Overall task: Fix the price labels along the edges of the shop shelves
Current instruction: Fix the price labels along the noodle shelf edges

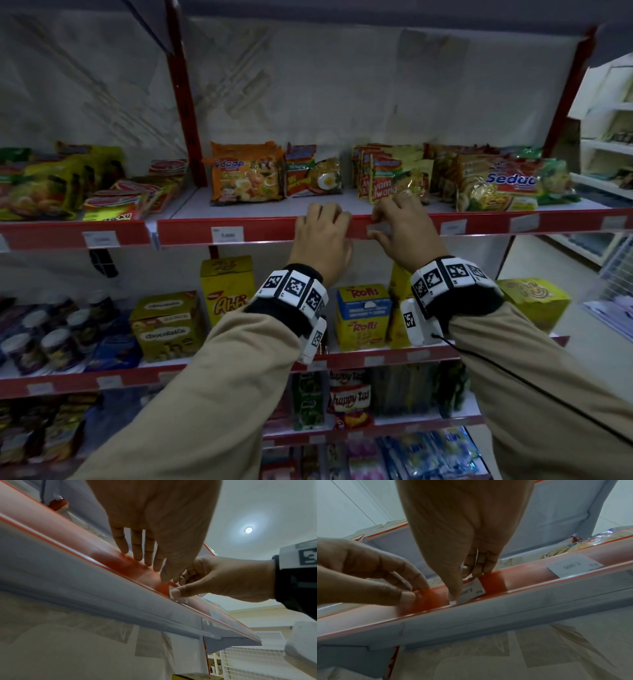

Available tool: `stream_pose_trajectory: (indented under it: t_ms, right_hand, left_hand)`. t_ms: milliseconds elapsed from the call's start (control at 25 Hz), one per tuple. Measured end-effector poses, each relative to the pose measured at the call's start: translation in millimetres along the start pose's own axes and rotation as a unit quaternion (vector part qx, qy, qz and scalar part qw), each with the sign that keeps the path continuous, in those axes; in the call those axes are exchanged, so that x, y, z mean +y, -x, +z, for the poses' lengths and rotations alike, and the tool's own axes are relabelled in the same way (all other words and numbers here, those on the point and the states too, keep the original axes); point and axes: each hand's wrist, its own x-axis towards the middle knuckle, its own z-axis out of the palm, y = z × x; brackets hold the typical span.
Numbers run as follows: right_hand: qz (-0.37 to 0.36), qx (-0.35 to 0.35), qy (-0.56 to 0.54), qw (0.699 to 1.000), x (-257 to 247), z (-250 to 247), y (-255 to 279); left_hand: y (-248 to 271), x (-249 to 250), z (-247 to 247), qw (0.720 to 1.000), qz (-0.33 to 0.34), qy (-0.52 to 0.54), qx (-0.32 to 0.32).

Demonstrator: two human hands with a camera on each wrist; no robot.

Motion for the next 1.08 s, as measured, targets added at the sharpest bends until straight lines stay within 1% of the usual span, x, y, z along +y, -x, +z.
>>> stream_pose_trajectory:
  t_ms: [120, 240, 360, 440, 520, 640, 760, 840, 920, 960, 1000, 1080]
  right_hand:
    - [-0.026, 0.013, -0.02, 0.999, 9, -3, 2]
    - [-0.072, 0.012, -0.004, 0.997, 13, -1, 2]
    - [-0.07, 0.004, 0.009, 0.997, 13, 4, 2]
    - [-0.053, 0.003, -0.034, 0.998, 13, 5, -2]
    - [-0.029, 0.006, -0.127, 0.991, 15, 2, -7]
    - [0.028, 0.041, -0.284, 0.958, 18, -4, -11]
    - [0.07, 0.075, -0.407, 0.908, 13, -4, -9]
    - [0.09, 0.077, -0.476, 0.872, 5, 0, -8]
    - [0.11, 0.069, -0.526, 0.841, -1, 5, -6]
    - [0.114, 0.063, -0.541, 0.831, -3, 8, -5]
    - [0.114, 0.056, -0.546, 0.828, -4, 10, -4]
    - [0.101, 0.055, -0.527, 0.842, -5, 13, -2]
  left_hand:
    - [-2, 2, 3, 1.0, -0.008, -0.011, 0.018]
    - [-3, 3, 5, 1.0, -0.008, 0.004, 0.028]
    - [0, 5, 8, 0.999, -0.018, 0.004, 0.038]
    - [1, 5, 10, 0.998, -0.03, 0.016, 0.054]
    - [1, 5, 12, 0.996, -0.04, 0.041, 0.072]
    - [-2, 4, 15, 0.99, -0.06, 0.078, 0.097]
    - [-3, 6, 17, 0.983, -0.084, 0.114, 0.119]
    - [-4, 8, 18, 0.975, -0.102, 0.145, 0.134]
    - [-5, 8, 18, 0.971, -0.113, 0.165, 0.135]
    - [-6, 7, 18, 0.971, -0.113, 0.167, 0.132]
    - [-6, 7, 18, 0.971, -0.111, 0.166, 0.129]
    - [-7, 4, 19, 0.973, -0.105, 0.162, 0.129]
